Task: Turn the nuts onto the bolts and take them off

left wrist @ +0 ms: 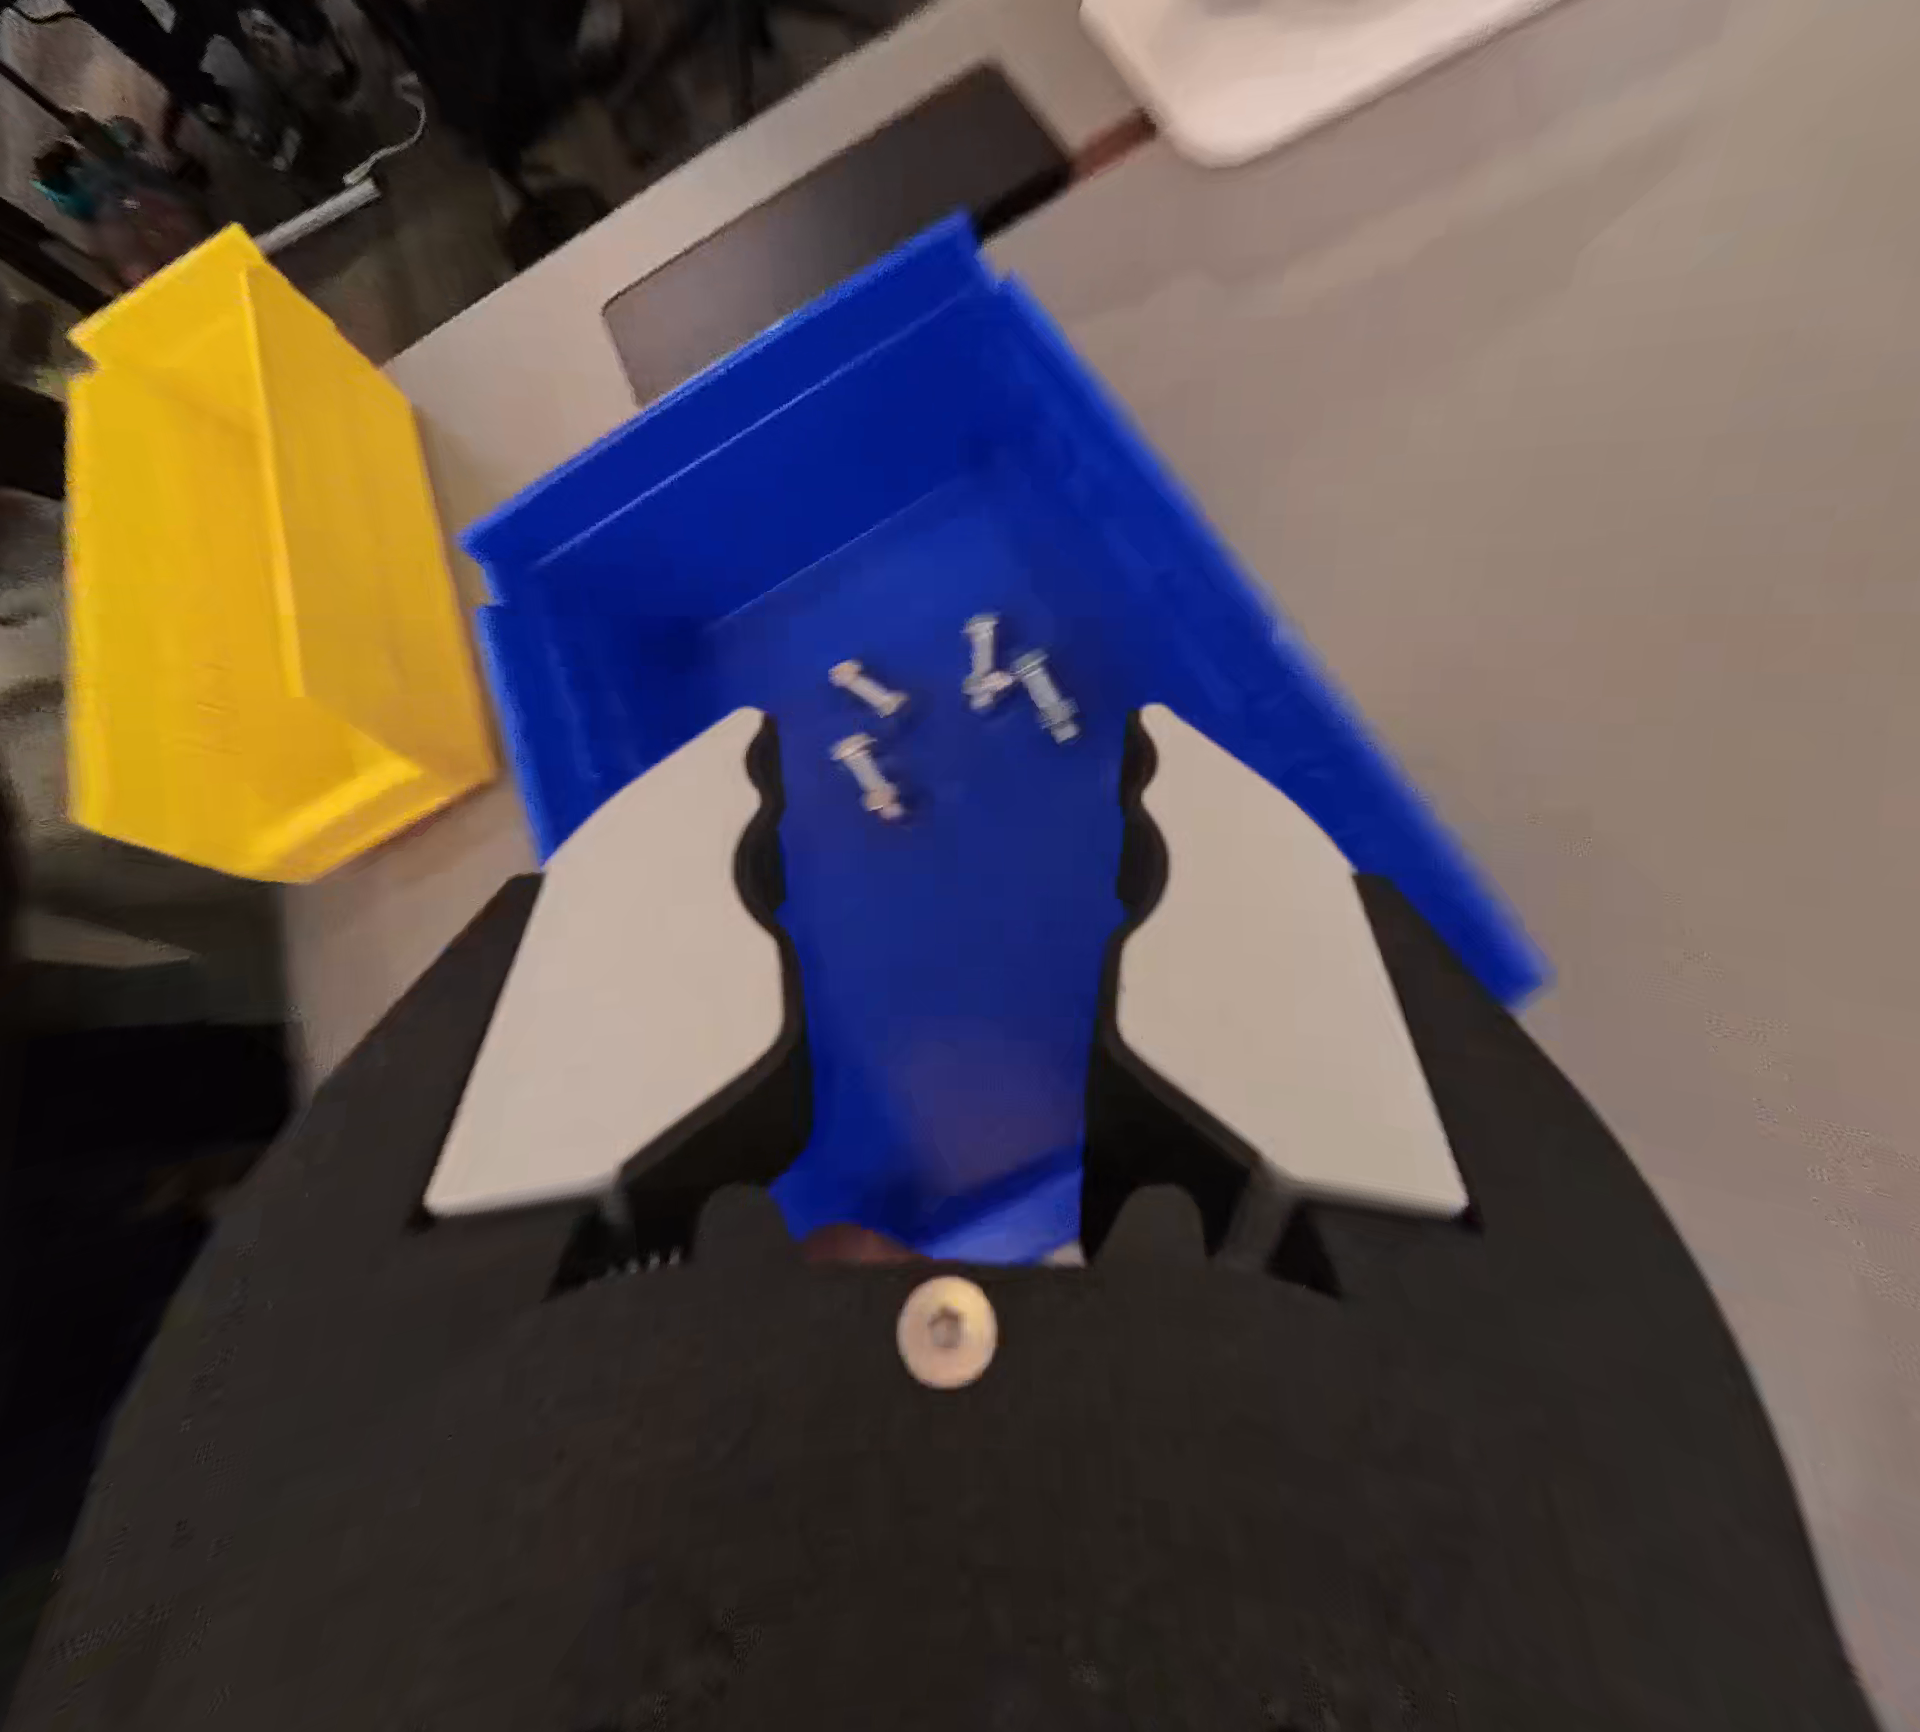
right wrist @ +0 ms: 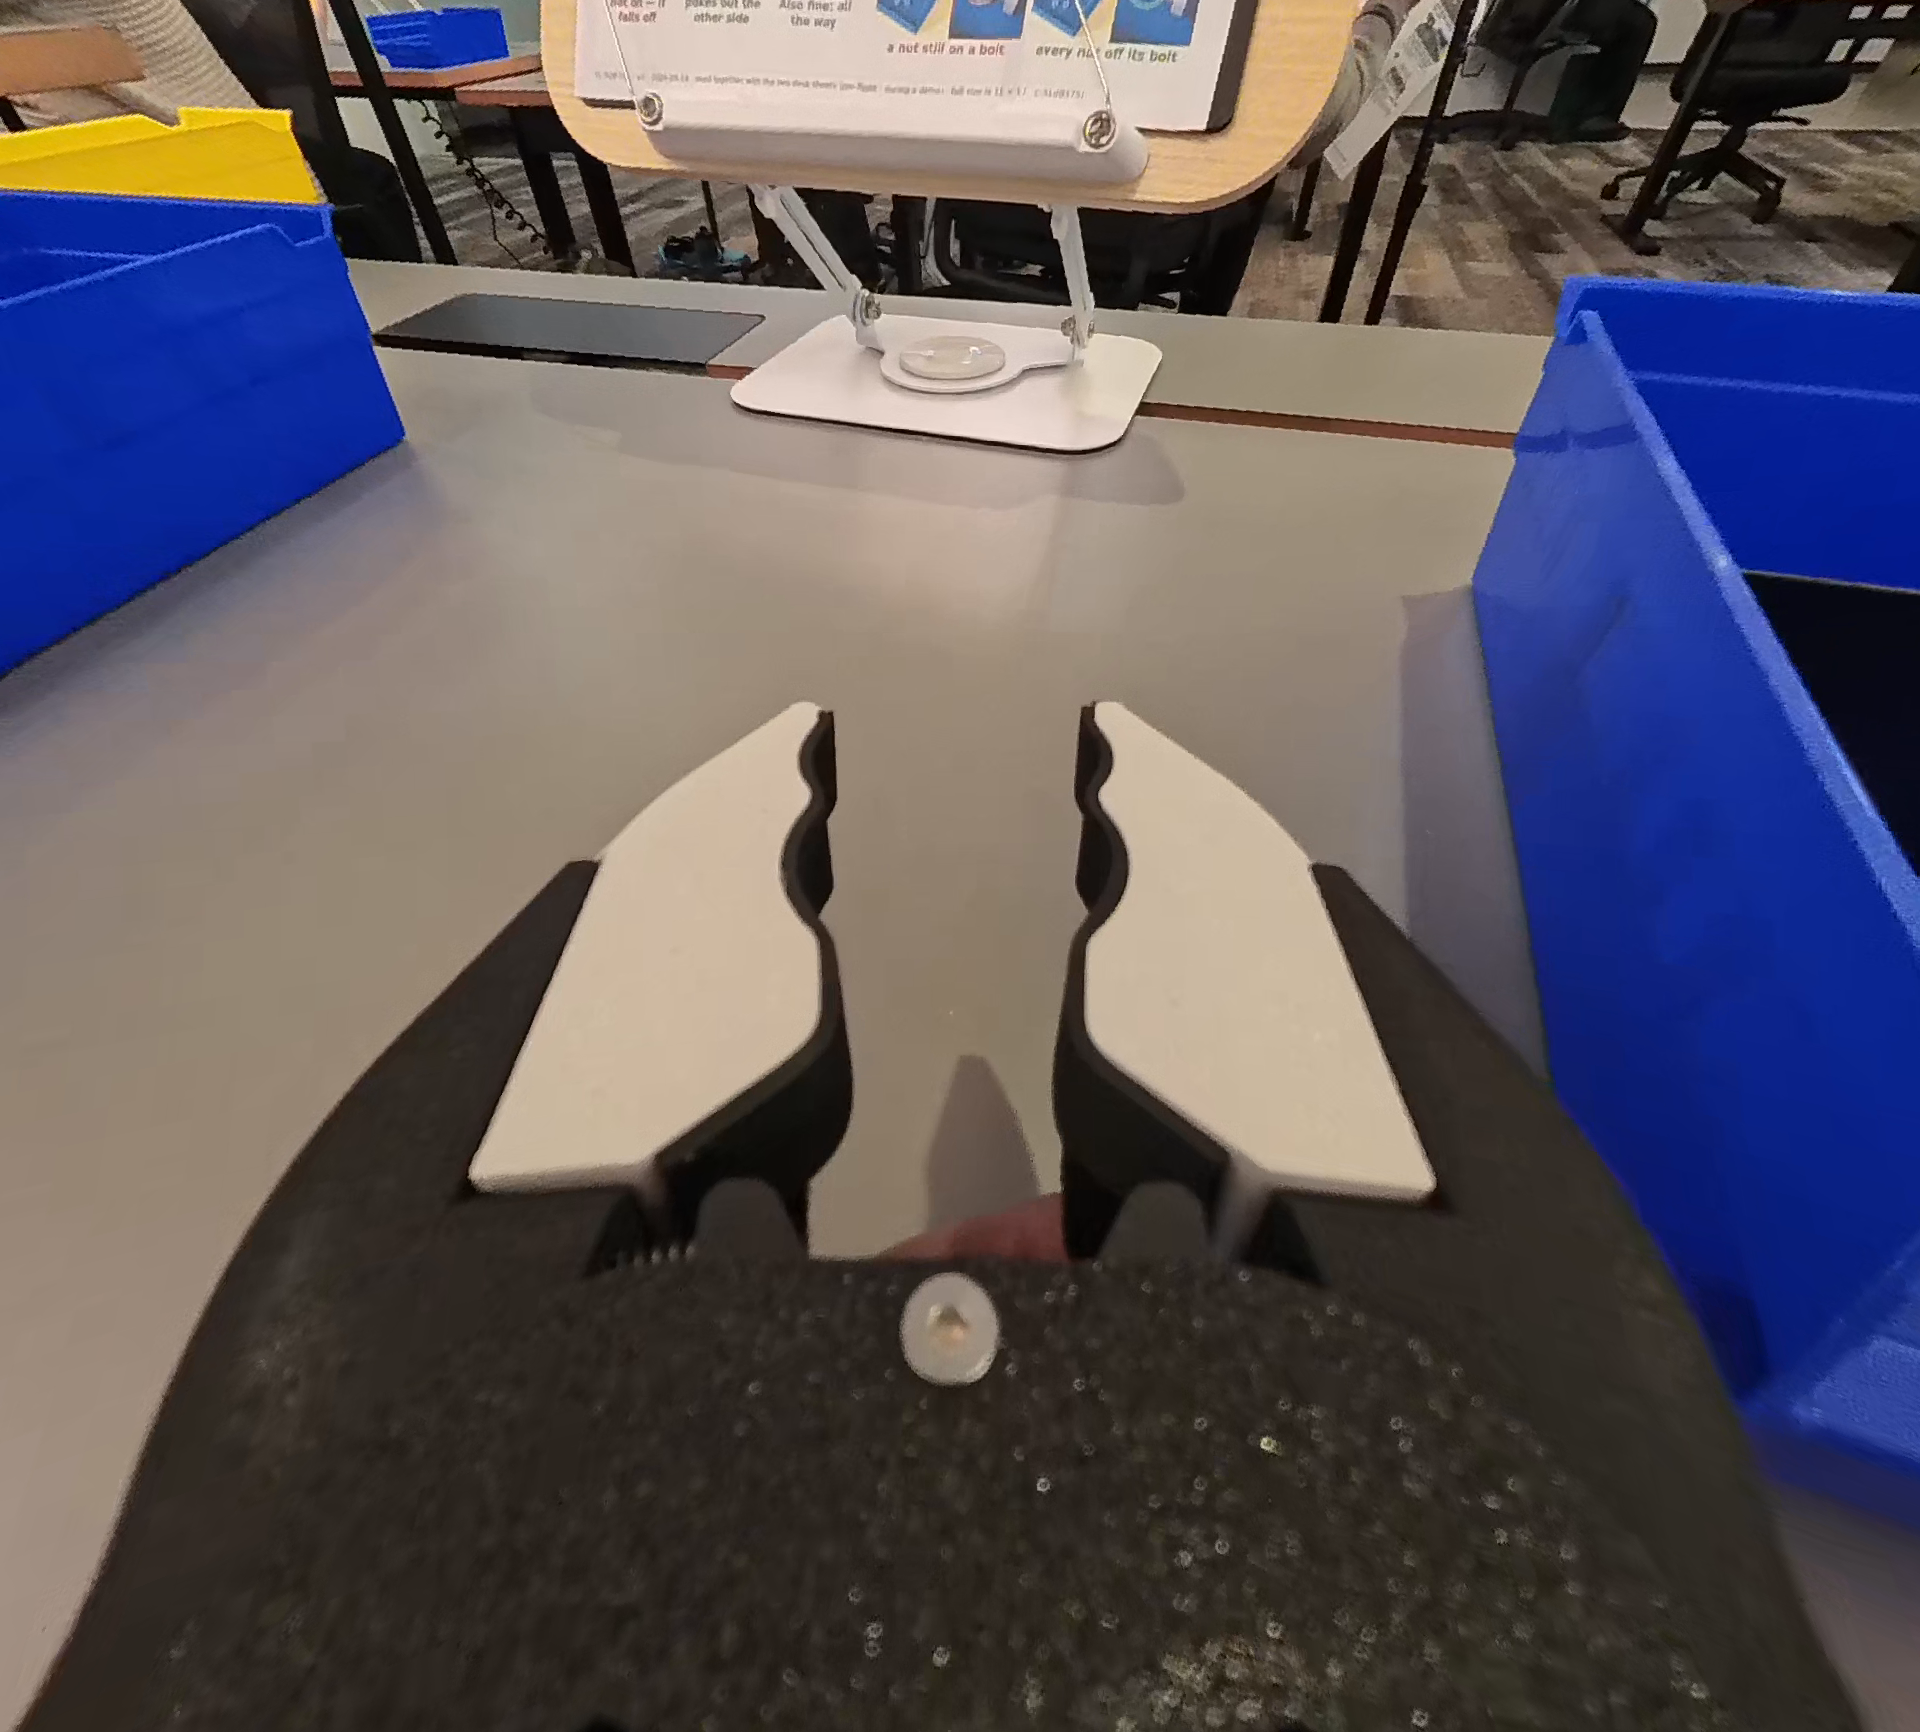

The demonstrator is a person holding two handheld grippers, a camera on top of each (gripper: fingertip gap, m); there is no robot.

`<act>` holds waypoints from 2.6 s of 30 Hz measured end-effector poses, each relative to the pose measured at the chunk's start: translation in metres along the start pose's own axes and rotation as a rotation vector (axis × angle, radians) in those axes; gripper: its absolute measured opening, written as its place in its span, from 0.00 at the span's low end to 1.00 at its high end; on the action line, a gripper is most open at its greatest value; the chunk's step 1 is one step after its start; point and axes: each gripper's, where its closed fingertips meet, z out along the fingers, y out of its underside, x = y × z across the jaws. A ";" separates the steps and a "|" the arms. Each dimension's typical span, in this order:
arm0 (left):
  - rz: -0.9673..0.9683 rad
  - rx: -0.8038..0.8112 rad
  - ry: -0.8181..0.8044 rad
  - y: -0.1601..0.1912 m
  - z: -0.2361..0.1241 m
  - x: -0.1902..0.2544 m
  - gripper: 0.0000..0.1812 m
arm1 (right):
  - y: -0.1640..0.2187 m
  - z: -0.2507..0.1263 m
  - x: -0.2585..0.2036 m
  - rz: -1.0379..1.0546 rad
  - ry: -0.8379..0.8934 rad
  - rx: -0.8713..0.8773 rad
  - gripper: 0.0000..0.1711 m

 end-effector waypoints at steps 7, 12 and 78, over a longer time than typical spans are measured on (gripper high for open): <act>0.503 -0.505 0.079 0.051 0.073 -0.038 0.31 | -0.001 -0.001 0.001 0.020 -0.012 0.006 0.25; 0.541 -0.669 0.215 0.077 0.110 -0.038 0.31 | -0.001 -0.001 0.000 0.014 -0.015 0.008 0.24; 0.037 -0.490 0.228 0.107 0.130 -0.001 0.11 | 0.000 0.000 -0.006 0.022 -0.074 -0.003 0.17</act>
